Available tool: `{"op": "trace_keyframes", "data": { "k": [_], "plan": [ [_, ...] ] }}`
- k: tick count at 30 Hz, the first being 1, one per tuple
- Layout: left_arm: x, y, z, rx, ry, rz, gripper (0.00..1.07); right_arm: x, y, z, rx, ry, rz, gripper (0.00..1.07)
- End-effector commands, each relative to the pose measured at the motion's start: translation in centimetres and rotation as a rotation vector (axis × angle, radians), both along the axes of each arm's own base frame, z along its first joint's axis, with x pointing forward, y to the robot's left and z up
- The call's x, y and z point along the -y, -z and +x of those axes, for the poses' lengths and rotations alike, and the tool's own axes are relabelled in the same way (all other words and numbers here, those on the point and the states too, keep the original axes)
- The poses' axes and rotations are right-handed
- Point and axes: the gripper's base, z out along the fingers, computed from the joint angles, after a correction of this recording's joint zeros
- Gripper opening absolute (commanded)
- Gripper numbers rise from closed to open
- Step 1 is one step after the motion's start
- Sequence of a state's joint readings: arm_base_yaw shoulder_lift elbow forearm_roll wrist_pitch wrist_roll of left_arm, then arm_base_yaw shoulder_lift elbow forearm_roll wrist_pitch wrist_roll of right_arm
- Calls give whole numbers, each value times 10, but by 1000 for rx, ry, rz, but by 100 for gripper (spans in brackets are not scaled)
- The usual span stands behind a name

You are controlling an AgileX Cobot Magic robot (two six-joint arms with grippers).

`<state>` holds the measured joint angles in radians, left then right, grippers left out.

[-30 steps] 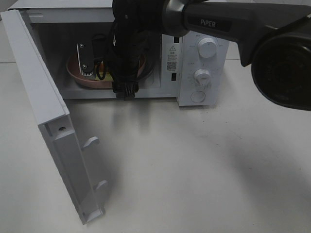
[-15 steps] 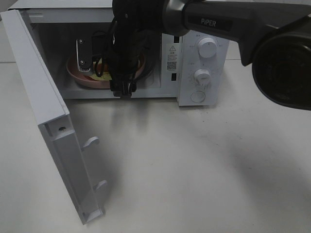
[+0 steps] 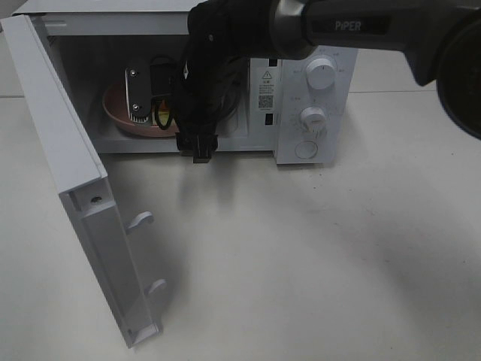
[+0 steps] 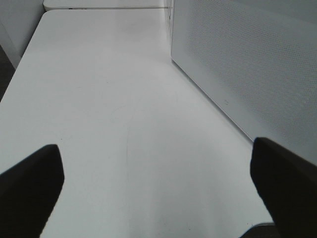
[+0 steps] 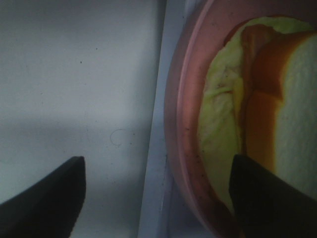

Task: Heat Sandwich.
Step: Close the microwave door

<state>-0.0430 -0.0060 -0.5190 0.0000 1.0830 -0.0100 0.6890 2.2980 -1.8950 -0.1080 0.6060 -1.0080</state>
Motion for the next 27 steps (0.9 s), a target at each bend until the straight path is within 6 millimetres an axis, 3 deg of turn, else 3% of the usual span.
{"op": "trace_keyframes", "data": {
  "k": [1,27],
  "plan": [
    [0,0,-3,32,-3,-14,98,6,-10,-4,29,6,22,76],
    [0,0,-3,32,-3,-14,98,56,-22,-66,-11,33,31,76]
  ]
}}
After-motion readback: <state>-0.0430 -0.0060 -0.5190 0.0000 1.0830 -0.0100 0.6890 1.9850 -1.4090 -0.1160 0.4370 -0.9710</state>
